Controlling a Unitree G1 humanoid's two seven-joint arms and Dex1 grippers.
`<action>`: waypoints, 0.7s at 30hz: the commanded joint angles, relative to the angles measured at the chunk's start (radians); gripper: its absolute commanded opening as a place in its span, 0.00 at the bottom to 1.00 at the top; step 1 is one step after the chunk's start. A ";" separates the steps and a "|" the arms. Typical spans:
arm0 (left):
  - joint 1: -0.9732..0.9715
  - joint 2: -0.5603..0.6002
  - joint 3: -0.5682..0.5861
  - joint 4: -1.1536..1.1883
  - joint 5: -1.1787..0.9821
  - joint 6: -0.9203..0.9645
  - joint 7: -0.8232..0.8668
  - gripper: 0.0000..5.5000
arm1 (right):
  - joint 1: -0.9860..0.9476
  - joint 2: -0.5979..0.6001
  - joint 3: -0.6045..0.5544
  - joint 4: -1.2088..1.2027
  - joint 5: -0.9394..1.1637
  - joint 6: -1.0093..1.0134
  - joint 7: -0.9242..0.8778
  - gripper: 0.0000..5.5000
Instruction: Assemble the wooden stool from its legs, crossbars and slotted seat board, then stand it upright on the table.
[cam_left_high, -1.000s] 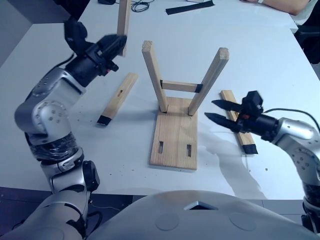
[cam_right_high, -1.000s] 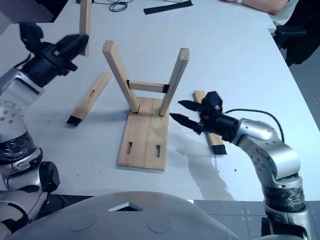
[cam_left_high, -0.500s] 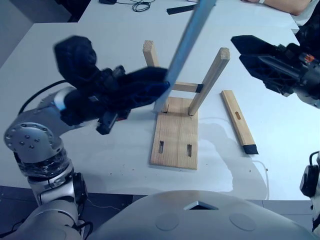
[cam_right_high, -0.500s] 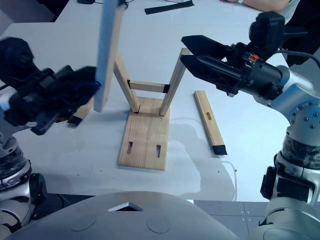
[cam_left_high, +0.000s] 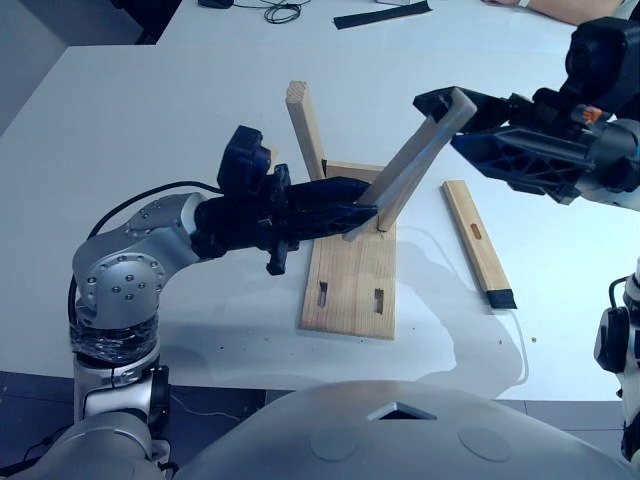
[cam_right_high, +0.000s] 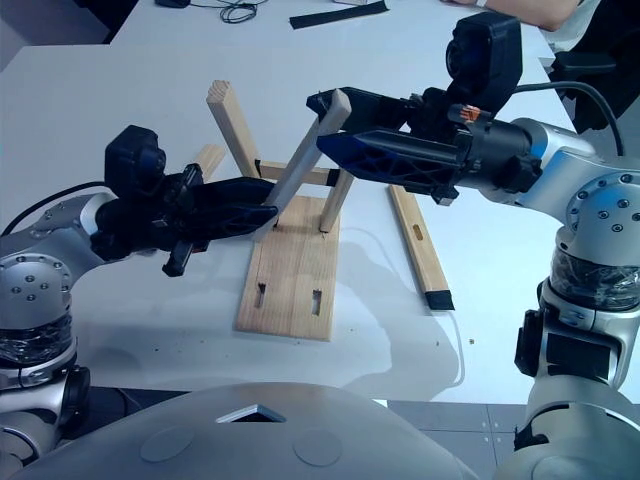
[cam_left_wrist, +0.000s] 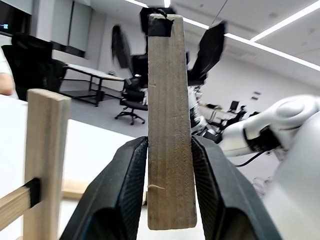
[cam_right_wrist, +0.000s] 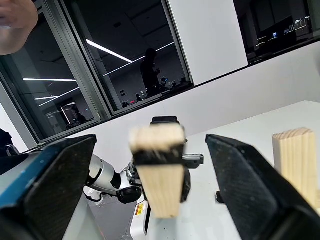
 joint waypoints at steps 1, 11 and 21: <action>0.007 0.004 -0.021 -0.019 0.030 -0.034 -0.014 0.24 | -0.009 0.018 0.020 -0.022 -0.004 0.000 -0.021 0.73; -0.041 -0.022 -0.034 0.012 0.018 -0.048 0.019 0.24 | 0.019 0.048 0.038 -0.065 -0.038 -0.019 -0.033 0.68; -0.038 -0.023 -0.046 0.023 0.036 -0.060 0.028 0.24 | 0.028 0.060 0.038 -0.083 -0.058 -0.036 -0.045 0.42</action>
